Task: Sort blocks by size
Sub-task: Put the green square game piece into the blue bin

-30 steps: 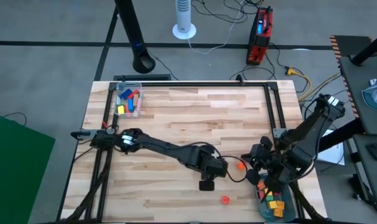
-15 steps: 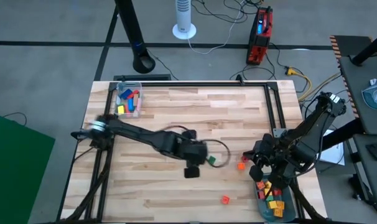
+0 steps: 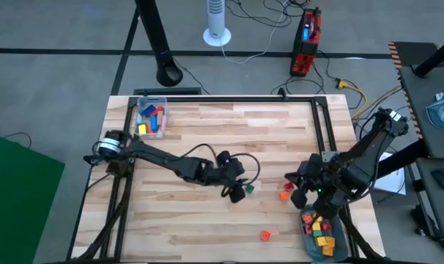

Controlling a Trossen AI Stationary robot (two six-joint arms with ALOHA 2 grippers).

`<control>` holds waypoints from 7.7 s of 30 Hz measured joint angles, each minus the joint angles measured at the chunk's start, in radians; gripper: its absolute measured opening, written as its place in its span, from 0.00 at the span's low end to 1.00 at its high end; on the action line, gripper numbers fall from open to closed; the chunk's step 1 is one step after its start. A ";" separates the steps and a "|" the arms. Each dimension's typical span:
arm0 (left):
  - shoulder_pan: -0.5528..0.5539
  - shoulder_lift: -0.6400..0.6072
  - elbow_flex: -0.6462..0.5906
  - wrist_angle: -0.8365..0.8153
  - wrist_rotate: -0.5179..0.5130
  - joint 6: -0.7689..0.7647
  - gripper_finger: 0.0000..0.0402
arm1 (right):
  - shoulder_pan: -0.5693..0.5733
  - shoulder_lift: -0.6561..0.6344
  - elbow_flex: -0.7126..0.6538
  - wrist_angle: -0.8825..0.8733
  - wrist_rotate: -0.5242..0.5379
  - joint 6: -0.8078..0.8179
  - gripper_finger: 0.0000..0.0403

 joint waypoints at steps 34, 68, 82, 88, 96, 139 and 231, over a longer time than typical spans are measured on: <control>-0.120 0.372 0.222 -0.084 -0.315 -0.436 0.67 | -0.060 -0.009 0.000 -0.003 -0.036 0.005 0.03; -0.080 0.482 0.226 0.006 -0.277 -0.457 0.66 | -0.060 -0.009 -0.011 -0.003 -0.056 0.016 0.03; -0.079 0.481 0.227 0.012 -0.247 -0.454 0.32 | -0.060 -0.010 -0.011 -0.003 -0.056 0.025 0.03; -0.079 0.440 0.226 0.049 -0.089 -0.336 0.32 | -0.060 -0.044 0.000 -0.003 -0.076 0.022 0.03; -0.055 0.410 0.384 0.149 0.297 -0.031 0.34 | -0.060 -0.129 0.070 0.003 -0.044 -0.084 0.03; 0.031 0.403 0.988 -0.446 0.002 0.515 0.33 | -0.057 -0.195 0.499 0.179 0.032 -0.440 0.03; 0.075 0.050 0.996 -0.983 -0.128 0.466 0.44 | -0.331 0.047 0.352 -0.463 -0.943 -0.357 0.23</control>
